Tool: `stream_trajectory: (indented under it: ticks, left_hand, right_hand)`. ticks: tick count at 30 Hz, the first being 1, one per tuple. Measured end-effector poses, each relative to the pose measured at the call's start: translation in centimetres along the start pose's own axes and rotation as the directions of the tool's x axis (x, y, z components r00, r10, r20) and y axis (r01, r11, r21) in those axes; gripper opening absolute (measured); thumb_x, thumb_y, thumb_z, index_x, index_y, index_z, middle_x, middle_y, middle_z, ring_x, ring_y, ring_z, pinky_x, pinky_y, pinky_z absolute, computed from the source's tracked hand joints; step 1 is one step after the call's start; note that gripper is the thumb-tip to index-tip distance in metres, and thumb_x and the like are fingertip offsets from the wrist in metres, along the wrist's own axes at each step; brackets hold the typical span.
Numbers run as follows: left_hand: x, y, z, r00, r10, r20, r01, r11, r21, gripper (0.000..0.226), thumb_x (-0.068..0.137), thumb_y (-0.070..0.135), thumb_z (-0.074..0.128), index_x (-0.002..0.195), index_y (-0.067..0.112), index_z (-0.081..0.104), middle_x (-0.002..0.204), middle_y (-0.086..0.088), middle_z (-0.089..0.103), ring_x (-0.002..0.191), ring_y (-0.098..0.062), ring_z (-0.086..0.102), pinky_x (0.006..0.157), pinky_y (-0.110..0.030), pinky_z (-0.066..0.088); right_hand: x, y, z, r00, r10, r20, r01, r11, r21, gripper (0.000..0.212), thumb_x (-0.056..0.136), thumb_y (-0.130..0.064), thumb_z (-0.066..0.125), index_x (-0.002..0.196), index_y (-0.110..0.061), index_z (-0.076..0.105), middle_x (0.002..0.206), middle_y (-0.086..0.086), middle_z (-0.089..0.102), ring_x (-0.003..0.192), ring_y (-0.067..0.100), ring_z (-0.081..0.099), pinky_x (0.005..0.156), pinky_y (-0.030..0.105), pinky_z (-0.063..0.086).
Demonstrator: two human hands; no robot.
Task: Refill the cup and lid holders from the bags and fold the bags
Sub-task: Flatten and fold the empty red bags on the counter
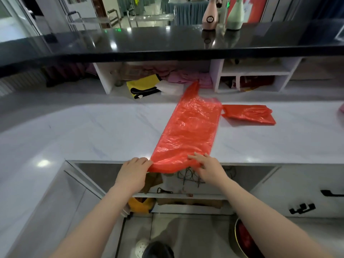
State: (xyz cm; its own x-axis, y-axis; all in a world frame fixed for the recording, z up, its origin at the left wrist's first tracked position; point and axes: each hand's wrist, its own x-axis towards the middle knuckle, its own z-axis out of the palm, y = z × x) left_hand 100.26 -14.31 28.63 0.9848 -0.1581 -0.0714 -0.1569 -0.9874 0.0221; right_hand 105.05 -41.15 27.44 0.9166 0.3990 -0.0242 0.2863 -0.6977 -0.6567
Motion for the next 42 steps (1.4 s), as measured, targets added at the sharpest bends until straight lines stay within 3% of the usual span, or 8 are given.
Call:
stream_trajectory:
  ticks: [5, 9, 15, 19, 26, 31, 37, 42]
  left_hand:
    - [0.8, -0.2, -0.1, 0.997, 0.081, 0.003, -0.081, 0.994, -0.080, 0.074, 0.090, 0.022, 0.060, 0.150, 0.034, 0.018, 0.159, 0.004, 0.017, 0.143, -0.021, 0.022, 0.117, -0.036, 0.023]
    - [2.7, -0.2, -0.4, 0.972, 0.227, 0.065, -0.210, 0.957, -0.202, 0.078, 0.088, 0.030, 0.065, 0.150, 0.039, 0.018, 0.160, 0.011, 0.004, 0.146, -0.017, 0.016, 0.116, -0.036, 0.026]
    - [5.5, -0.1, -0.5, 0.930, 0.363, -0.058, -0.367, 0.906, -0.212, 0.056, 0.087, 0.035, 0.067, 0.139, 0.030, 0.048, 0.156, 0.007, 0.024, 0.143, -0.011, 0.018, 0.116, -0.030, 0.020]
    - [6.2, 0.1, -0.6, 0.989, 0.081, 0.122, -0.011, 0.871, -0.492, 0.007, 0.093, 0.040, 0.056, 0.095, 0.037, 0.062, 0.088, 0.013, 0.067, 0.086, -0.009, 0.063, 0.074, -0.025, 0.044]
    - [7.2, 1.3, 0.1, 0.986, -0.150, 0.072, 0.163, 0.774, -0.612, 0.045, 0.096, 0.039, 0.050, 0.056, 0.020, 0.047, 0.055, 0.006, 0.048, 0.054, -0.010, 0.045, 0.054, -0.025, 0.033]
    - [7.6, 2.8, 0.9, 0.982, -0.178, 0.062, 0.181, 0.797, -0.577, 0.040, 0.100, 0.038, 0.042, 0.081, 0.015, 0.070, 0.094, 0.005, 0.056, 0.088, -0.013, 0.053, 0.079, -0.030, 0.044]
    - [8.1, 3.6, 1.7, 0.968, -0.238, -0.082, 0.174, 0.869, -0.463, 0.038, 0.099, 0.041, 0.040, 0.087, 0.015, 0.065, 0.086, -0.001, 0.064, 0.087, -0.020, 0.055, 0.074, -0.034, 0.045]
    - [8.0, 4.4, 1.5, 0.957, -0.268, -0.109, 0.172, 0.830, -0.530, 0.049, 0.089, 0.032, 0.061, 0.133, 0.023, 0.043, 0.097, 0.006, 0.060, 0.094, -0.014, 0.054, 0.086, -0.035, 0.049]
  right_hand:
    - [0.1, 1.2, -1.9, 0.984, 0.165, 0.065, -0.172, 0.977, 0.123, 0.025, 0.092, -0.026, 0.062, 0.113, -0.017, 0.072, 0.135, 0.006, 0.058, 0.131, 0.028, 0.044, 0.110, 0.041, 0.030]
    - [0.2, 1.7, -2.4, 0.971, 0.231, 0.053, -0.235, 0.914, 0.331, 0.020, 0.087, -0.016, 0.066, 0.082, 0.002, 0.071, 0.062, 0.009, 0.056, 0.063, 0.019, 0.048, 0.068, 0.037, 0.040]
    - [0.6, 2.4, -2.8, 0.956, 0.291, 0.035, -0.275, 0.852, 0.446, 0.021, 0.087, -0.013, 0.066, 0.083, 0.008, 0.069, 0.064, 0.009, 0.047, 0.061, 0.018, 0.042, 0.065, 0.031, 0.035]
    - [0.6, 2.7, -2.7, 0.945, 0.326, -0.018, -0.278, 0.832, 0.479, 0.027, 0.087, -0.015, 0.065, 0.084, 0.012, 0.065, 0.064, 0.010, 0.052, 0.061, 0.020, 0.045, 0.063, 0.034, 0.038]
    - [0.1, 3.7, -2.2, 0.882, 0.328, -0.339, -0.238, 0.930, 0.280, 0.044, 0.093, -0.035, 0.058, 0.059, -0.007, 0.059, 0.051, 0.004, 0.054, 0.052, 0.018, 0.047, 0.054, 0.035, 0.037]
    - [1.0, 3.5, -1.6, 0.835, 0.352, -0.424, -0.290, 0.935, 0.204, 0.009, 0.089, -0.027, 0.063, 0.094, -0.019, 0.062, 0.063, -0.002, 0.058, 0.077, 0.018, 0.055, 0.066, 0.034, 0.045]
    - [0.9, 3.8, -1.2, 0.834, 0.320, -0.450, -0.282, 0.947, 0.152, 0.038, 0.088, -0.020, 0.062, 0.124, -0.020, 0.050, 0.068, -0.006, 0.053, 0.087, 0.014, 0.046, 0.074, 0.032, 0.042]
    - [0.9, 3.8, -1.4, 0.853, 0.288, -0.436, -0.282, 0.956, 0.081, 0.043, 0.088, -0.027, 0.064, 0.127, -0.020, 0.050, 0.079, -0.002, 0.059, 0.088, 0.016, 0.050, 0.076, 0.032, 0.044]
